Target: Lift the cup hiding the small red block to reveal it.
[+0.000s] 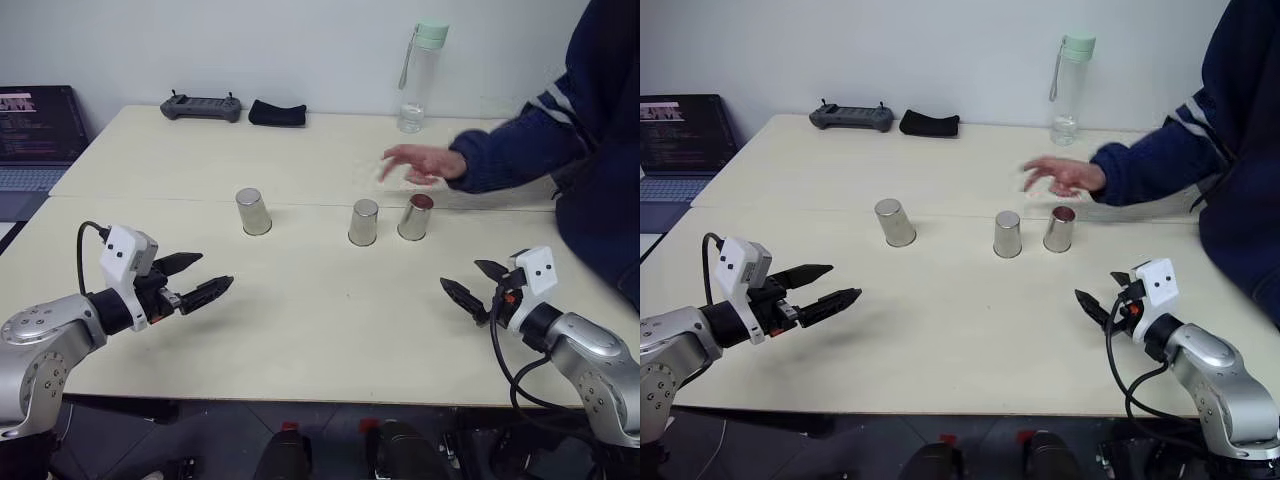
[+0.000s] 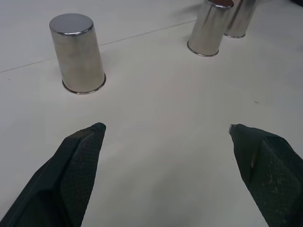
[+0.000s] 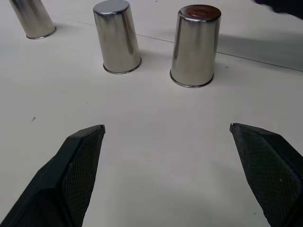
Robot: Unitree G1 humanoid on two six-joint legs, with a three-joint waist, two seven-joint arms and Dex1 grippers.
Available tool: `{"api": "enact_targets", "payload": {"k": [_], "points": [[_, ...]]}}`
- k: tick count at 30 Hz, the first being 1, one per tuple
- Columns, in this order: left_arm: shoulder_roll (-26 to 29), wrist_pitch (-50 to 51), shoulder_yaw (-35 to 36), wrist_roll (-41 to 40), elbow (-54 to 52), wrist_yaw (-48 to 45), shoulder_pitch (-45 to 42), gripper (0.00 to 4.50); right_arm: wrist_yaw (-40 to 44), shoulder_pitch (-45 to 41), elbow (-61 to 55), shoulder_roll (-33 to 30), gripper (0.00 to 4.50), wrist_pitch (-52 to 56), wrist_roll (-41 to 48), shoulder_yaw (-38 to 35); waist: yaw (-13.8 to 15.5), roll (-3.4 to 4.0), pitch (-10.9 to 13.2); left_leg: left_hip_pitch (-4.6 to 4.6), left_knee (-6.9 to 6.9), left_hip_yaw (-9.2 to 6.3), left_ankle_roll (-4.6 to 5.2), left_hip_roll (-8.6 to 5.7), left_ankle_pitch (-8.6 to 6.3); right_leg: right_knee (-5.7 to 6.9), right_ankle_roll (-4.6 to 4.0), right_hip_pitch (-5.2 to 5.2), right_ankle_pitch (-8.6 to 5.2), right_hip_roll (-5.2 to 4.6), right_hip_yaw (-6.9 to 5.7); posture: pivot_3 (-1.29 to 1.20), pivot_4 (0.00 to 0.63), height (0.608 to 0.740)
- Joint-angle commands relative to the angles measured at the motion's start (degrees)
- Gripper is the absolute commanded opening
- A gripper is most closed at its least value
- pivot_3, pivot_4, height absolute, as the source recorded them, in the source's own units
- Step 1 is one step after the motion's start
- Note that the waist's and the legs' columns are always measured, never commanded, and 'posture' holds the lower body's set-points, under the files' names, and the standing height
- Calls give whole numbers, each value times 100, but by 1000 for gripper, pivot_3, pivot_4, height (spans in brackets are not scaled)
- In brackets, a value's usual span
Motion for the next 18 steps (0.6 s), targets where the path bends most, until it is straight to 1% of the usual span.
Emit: {"api": "enact_targets", "payload": {"k": [1,18], "points": [[108,-62,71,27,-47,15,-54,4479,3,-53,-87,-3,4500,-125,-38,-29,0,0,0,0,0,0,0,0,0,0,0,0,0,0,0,0,150,740],[72,-74,59,59,-104,49,-22,4479,-13,-25,-104,-5,4500,-127,-65,-58,0,0,0,0,0,0,0,0,0,2,0,0,0,0,0,0,150,740]]}}
